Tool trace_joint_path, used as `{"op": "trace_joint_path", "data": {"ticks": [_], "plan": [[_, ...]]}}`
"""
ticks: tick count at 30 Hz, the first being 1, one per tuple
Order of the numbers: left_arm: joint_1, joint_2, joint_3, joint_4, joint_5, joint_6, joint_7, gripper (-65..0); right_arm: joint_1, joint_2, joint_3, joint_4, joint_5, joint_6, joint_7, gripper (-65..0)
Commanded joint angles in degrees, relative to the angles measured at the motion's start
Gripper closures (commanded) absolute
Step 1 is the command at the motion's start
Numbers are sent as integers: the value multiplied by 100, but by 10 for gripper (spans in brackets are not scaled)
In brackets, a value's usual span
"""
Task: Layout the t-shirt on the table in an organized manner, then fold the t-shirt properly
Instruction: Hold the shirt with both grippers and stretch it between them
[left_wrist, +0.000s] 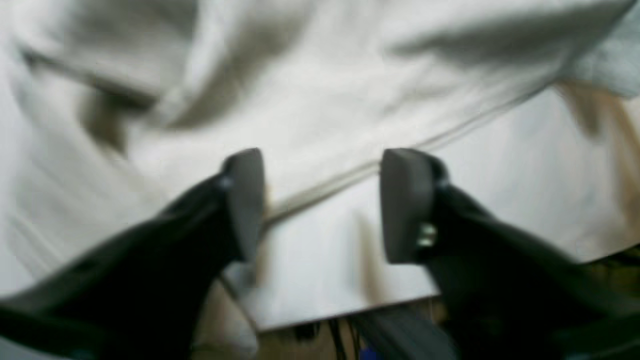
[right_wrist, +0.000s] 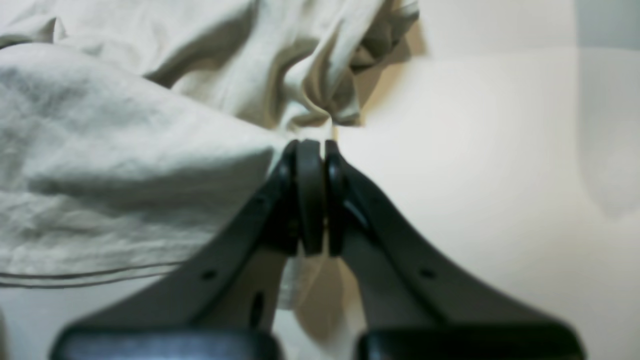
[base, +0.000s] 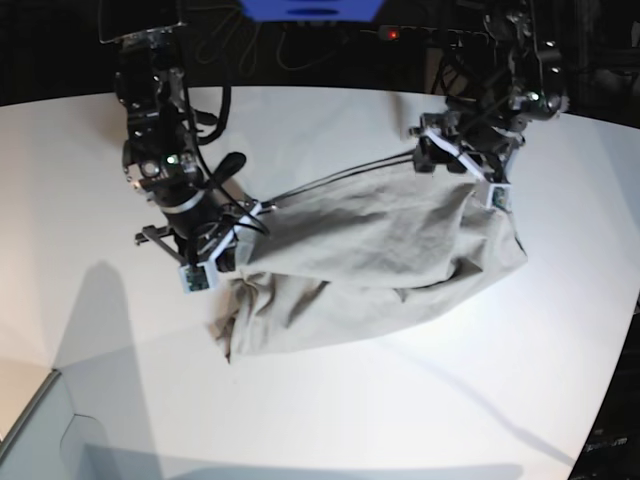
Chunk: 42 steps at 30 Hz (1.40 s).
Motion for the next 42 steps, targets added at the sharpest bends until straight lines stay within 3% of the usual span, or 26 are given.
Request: {"op": "trace_joint_path", "data": {"ticks": [1,7,14,18,23,29,42], "plan": [[1,-80,-98,18,-39,-36,-93,-270,58,9,2,83,25,59,144,0],[-8,-344,-1030,-273,-83,-53,-93,-277,49,0,2,74,25,59,144,0],[-492,-449,-1531,-281,-31,-53,-58,-294,23,0,2,74,25,59,144,0],[-562,-405,-1513,-158,-92,-53,-31,-294,14,0,2,74,25,59,144,0],[-325,-247,-942,255,-92,-44,-31,-294,-39,0,11,74,25,59,135,0],[-351,166,-784,-9,-31,0,-31,-294,-83,0,11,74,25,59,135,0],[-360,-1,-1188,-369,-31,8,-93,-294,-100,18,37,74,25,59,135,0]]}}
